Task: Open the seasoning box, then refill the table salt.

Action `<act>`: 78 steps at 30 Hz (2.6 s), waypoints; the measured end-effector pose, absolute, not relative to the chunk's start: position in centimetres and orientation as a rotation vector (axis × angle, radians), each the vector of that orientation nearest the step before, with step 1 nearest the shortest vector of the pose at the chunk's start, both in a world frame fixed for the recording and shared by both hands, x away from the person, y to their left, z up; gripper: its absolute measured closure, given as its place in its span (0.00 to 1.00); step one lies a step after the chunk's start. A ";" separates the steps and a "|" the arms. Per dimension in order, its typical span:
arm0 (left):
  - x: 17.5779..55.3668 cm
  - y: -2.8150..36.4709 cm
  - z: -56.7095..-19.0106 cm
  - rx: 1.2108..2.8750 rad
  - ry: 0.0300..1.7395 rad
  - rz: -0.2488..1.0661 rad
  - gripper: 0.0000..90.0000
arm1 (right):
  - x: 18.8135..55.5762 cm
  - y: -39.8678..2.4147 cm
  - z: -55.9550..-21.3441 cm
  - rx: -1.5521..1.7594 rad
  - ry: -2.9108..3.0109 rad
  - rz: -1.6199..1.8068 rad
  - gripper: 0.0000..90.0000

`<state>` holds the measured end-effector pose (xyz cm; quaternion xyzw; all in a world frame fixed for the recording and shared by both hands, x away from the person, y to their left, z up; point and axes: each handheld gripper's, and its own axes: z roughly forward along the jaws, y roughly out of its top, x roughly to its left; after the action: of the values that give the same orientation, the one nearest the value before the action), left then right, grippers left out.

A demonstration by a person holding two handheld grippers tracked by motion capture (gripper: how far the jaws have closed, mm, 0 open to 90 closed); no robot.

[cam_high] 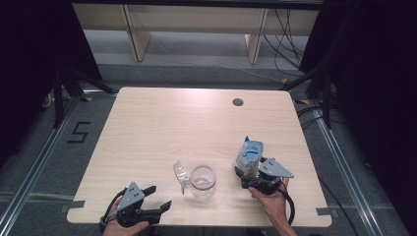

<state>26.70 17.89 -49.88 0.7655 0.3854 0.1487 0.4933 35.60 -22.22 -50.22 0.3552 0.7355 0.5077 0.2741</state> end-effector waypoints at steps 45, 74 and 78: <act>26.3 17.6 -50.1 1.855 0.927 0.326 0.25 | 37.7 -22.4 -51.5 0.916 2.047 1.443 0.31; 26.3 17.7 -50.0 1.867 0.911 0.328 0.25 | 37.9 -22.6 -51.1 0.934 2.066 1.390 0.44; 26.3 17.3 -50.0 1.869 0.910 0.320 0.25 | 37.8 -22.5 -51.1 0.916 2.077 1.399 0.45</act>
<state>26.28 17.32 -50.01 0.7714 0.3757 0.1323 0.4962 37.85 -22.48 -51.13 0.3338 0.7570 0.5100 0.2355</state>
